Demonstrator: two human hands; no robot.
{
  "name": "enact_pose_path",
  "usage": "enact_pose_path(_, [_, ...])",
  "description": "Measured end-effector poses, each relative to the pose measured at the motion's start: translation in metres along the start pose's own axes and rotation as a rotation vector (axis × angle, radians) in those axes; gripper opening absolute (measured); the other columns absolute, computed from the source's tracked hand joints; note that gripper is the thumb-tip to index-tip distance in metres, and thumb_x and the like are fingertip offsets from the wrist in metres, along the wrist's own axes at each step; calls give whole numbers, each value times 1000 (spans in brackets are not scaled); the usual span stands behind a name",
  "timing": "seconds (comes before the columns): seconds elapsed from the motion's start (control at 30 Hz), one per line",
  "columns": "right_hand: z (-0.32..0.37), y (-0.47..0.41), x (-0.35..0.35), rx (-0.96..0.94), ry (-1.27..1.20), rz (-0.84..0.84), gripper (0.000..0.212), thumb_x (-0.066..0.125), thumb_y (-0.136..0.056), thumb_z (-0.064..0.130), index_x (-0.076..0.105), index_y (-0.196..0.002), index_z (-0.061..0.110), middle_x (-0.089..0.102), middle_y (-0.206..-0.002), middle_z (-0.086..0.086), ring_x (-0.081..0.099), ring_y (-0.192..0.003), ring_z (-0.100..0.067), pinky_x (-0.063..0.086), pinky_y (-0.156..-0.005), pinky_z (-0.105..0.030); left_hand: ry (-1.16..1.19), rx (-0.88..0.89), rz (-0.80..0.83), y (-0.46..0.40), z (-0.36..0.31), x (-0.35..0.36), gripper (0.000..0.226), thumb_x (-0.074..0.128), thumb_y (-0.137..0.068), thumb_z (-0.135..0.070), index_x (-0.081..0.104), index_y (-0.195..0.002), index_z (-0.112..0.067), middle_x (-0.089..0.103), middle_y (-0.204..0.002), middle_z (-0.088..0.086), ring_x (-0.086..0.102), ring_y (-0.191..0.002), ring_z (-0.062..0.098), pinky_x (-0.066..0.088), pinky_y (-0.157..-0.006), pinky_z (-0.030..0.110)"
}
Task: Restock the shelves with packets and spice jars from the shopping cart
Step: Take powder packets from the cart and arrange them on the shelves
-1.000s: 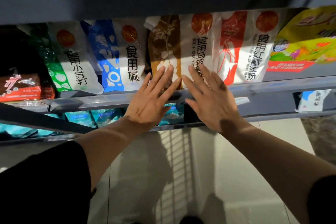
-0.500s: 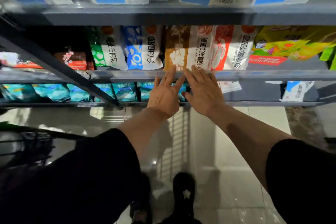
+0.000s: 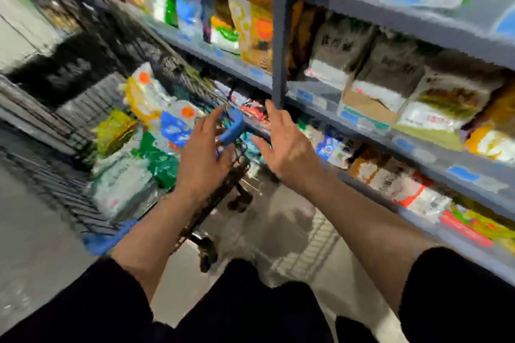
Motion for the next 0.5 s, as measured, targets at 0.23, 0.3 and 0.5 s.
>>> enact_pose_path(0.23, [132,-30,47,-295,-36,230,69,49,-97,34,12,-151,11,27,-150,-12,36,-134,-30,35,-105,-39,-142,-336,-198,47,120,-123,66,71,-83,-6,41,-142,-9,49,-133,15,64,-100,23,41,-85,26])
enact_pose_path(0.3, [140,-37,72,-256,-29,280,68,47,-97,37,12,-151,13,25,-152,-10,37,-133,-30,38,-102,-41,-130,-417,-194,57,144,-130,67,71,-85,-10,38,-144,-12,45,-137,13,61,-103,20,42,-87,29])
enact_pose_path(0.5, [128,-64,135,-35,64,397,69,51,-95,33,13,-149,13,33,-145,-12,39,-129,-31,39,-99,-41,-40,-450,-89,41,197,-106,75,68,-88,-18,26,-150,-12,34,-145,11,49,-124,26,40,-97,35])
Point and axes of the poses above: each hand's wrist, its own y-axis away from the middle knuckle, its own x-axis out of the palm, z = x × y, the point moved 9 cm from there along -y, towards the middle knuckle
